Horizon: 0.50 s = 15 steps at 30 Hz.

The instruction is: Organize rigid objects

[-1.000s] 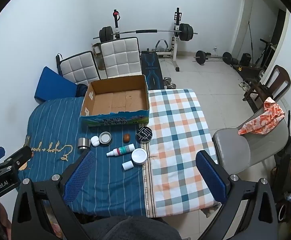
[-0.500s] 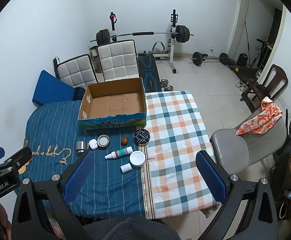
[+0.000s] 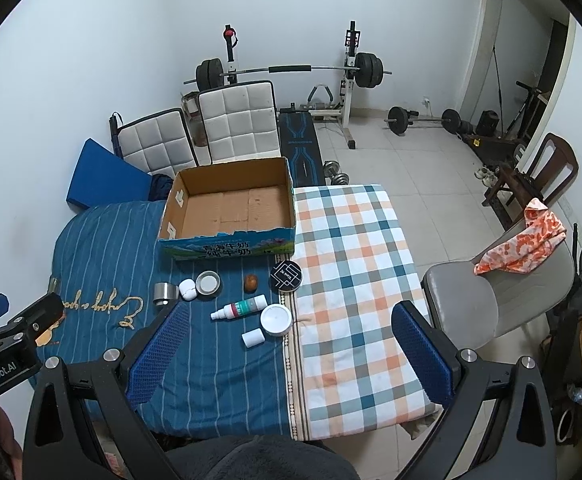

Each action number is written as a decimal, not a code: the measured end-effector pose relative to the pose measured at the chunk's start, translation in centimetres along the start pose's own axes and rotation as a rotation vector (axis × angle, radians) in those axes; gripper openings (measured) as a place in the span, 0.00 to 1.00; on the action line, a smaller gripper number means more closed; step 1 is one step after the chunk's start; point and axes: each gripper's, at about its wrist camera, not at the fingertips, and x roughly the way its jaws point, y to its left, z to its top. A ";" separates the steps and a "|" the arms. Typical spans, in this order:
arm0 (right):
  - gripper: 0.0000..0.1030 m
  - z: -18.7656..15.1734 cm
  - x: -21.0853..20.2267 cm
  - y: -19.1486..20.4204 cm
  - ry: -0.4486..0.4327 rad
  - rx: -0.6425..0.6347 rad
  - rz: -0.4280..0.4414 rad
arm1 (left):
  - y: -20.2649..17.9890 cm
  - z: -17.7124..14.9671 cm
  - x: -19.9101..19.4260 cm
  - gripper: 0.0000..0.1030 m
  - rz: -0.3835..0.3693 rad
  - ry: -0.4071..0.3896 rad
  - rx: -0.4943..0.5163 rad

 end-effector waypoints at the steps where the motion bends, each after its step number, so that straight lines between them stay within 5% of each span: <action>1: 1.00 0.1 0.0 0.0 -0.003 0.001 0.000 | 0.0 0.1 0.0 1.00 0.000 -0.001 0.000; 15: 1.00 0.4 -0.4 0.0 -0.021 -0.005 0.000 | 0.2 0.5 -0.3 1.00 0.001 -0.013 0.000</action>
